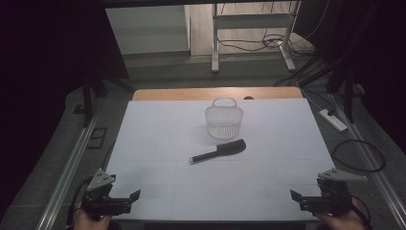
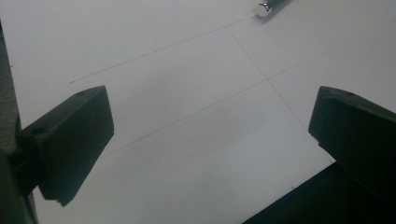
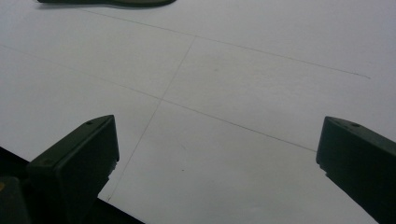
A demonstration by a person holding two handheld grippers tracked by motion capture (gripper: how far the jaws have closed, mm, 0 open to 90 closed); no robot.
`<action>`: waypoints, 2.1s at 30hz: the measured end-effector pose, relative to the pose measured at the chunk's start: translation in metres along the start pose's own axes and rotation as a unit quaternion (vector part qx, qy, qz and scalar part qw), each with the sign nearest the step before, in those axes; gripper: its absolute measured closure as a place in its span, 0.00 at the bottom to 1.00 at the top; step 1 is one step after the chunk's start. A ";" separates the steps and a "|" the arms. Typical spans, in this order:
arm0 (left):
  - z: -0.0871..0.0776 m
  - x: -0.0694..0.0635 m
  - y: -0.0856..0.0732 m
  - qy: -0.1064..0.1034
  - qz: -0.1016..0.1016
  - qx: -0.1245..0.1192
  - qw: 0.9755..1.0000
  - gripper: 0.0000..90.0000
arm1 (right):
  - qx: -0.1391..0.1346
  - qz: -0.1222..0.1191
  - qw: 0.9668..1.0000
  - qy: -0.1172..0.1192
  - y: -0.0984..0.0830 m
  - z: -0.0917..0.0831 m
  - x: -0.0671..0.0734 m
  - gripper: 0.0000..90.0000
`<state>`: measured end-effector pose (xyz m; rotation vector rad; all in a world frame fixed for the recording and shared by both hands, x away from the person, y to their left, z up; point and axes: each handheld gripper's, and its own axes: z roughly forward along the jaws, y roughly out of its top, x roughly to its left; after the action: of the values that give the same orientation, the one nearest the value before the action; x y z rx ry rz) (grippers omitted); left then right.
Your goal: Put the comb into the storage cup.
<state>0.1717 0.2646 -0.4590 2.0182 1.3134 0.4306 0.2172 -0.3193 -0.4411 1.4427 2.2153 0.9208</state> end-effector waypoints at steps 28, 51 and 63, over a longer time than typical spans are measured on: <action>-0.005 0.005 -0.005 -0.029 -0.017 -0.015 0.999 0.01 | 0.008 -0.025 1.000 0.016 0.003 0.003 0.004 0.00; -0.005 0.008 -0.005 -0.038 -0.025 -0.018 0.999 0.01 | -0.005 -0.052 0.998 0.042 0.010 0.006 0.008 0.00; -0.006 0.009 -0.005 -0.039 -0.028 -0.019 0.999 0.01 | -0.006 -0.066 0.996 0.052 0.025 0.015 0.011 0.00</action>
<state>0.1687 0.2757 -0.4593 1.9416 1.3015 0.3439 0.2384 -0.2974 -0.4347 1.2520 2.3443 0.9815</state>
